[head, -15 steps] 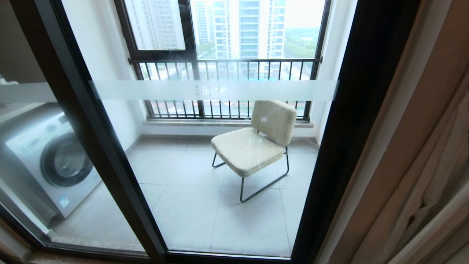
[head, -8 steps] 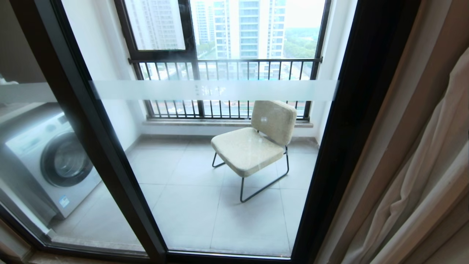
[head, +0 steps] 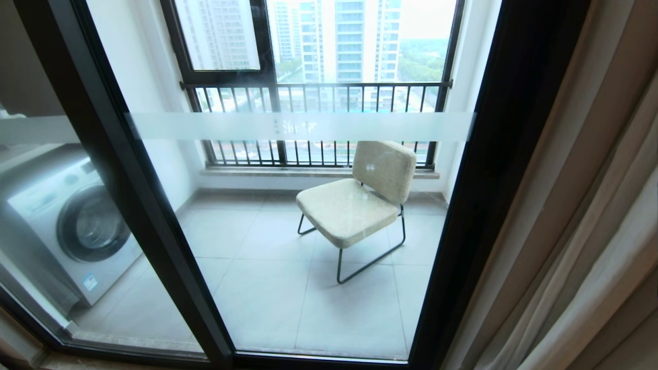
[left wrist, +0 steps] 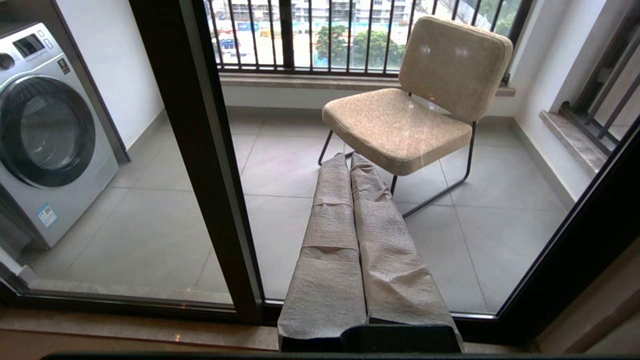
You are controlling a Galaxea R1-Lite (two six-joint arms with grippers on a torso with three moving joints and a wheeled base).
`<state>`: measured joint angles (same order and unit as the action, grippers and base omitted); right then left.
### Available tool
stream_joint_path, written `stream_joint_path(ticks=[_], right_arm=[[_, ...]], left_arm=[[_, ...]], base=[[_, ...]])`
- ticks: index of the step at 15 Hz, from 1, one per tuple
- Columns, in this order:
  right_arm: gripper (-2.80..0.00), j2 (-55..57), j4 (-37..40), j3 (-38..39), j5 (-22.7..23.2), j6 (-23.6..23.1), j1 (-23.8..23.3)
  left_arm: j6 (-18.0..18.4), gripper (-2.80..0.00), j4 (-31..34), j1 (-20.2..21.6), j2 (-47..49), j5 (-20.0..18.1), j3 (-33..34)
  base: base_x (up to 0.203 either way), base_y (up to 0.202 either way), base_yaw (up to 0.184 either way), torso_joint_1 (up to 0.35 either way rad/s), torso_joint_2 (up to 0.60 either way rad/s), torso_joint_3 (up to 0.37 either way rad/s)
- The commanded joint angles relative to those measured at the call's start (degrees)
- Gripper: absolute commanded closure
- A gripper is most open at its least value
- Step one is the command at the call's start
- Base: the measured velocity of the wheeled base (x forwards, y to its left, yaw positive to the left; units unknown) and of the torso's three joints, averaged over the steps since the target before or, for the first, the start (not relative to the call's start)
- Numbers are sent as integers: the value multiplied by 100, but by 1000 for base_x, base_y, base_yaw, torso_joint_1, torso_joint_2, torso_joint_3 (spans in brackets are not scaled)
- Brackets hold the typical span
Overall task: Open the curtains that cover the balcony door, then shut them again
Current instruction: Close the inner curtains on both sides
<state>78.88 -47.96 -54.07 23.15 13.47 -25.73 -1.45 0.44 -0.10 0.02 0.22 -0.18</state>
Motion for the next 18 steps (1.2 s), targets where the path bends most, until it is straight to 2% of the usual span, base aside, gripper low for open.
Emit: stream_joint_path(ticks=[1, 9, 18], right_arm=[[-280, -149, -21, 165, 14, 6, -18], [-280, -1559, 125, 1363, -5, 19, -268], [-280, -3800, 916, 2563, 1, -100, -274]], left_arm=[[-4, 0, 0, 1, -2, 4, 1], [-4, 0, 0, 1, -2, 2, 1], [-4, 0, 0, 1, -2, 4, 1]], base=[[0, 0, 0, 0, 0, 0], [0, 0, 0, 0, 0, 0], [0, 0, 0, 0, 0, 0]])
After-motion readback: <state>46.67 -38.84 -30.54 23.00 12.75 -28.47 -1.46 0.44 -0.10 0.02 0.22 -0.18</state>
